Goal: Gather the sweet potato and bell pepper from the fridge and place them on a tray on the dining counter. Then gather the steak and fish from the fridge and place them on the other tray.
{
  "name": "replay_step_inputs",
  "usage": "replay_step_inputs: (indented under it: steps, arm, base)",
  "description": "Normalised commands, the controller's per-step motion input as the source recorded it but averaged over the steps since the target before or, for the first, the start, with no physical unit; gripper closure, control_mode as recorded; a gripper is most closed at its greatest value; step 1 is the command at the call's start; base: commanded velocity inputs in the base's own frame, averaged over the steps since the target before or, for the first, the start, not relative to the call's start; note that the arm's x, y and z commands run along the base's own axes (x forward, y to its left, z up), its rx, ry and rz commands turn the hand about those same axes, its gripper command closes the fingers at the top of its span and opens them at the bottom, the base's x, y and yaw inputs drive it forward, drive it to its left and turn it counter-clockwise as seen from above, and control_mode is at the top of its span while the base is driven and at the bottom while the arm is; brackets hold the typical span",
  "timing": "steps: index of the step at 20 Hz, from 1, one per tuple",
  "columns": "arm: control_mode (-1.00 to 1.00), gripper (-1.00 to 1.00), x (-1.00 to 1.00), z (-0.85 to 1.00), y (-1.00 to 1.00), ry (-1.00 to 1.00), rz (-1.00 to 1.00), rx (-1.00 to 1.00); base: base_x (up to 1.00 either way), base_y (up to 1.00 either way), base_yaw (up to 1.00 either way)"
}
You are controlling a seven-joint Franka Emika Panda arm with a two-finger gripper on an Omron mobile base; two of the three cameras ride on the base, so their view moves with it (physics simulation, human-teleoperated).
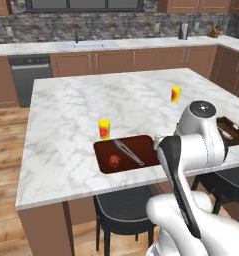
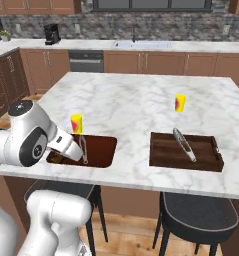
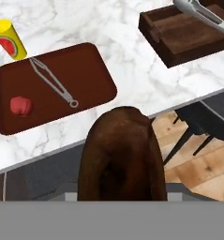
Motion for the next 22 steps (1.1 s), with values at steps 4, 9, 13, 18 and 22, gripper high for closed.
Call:
replay_step_inputs:
  steps: [4, 9, 13, 18, 22]
  arm:
    - [-1.00, 1.00, 1.00, -0.19, 0.56, 0.16, 0.15, -0.01]
    - [-1.00, 1.00, 0.65, -0.38, 0.36, 0.08, 0.07, -0.11]
    - [-1.00, 1.00, 0.27, -0.29, 0.00, 0.13, 0.00, -0.05]
    - [-1.00, 1.00, 0.60, -0.31, 0.00, 0.11, 0.01, 0.00]
    - [-1.00, 1.00, 0.63, -0.35, -0.04, 0.09, 0.04, 0.00]
  base:
    - [0.00, 0.00, 0.00]
    - [0.00, 0.00, 0.00]
    - [0.00, 0.00, 0.00]
    - [0.00, 0.00, 0.00]
    - [0.00, 0.00, 0.00]
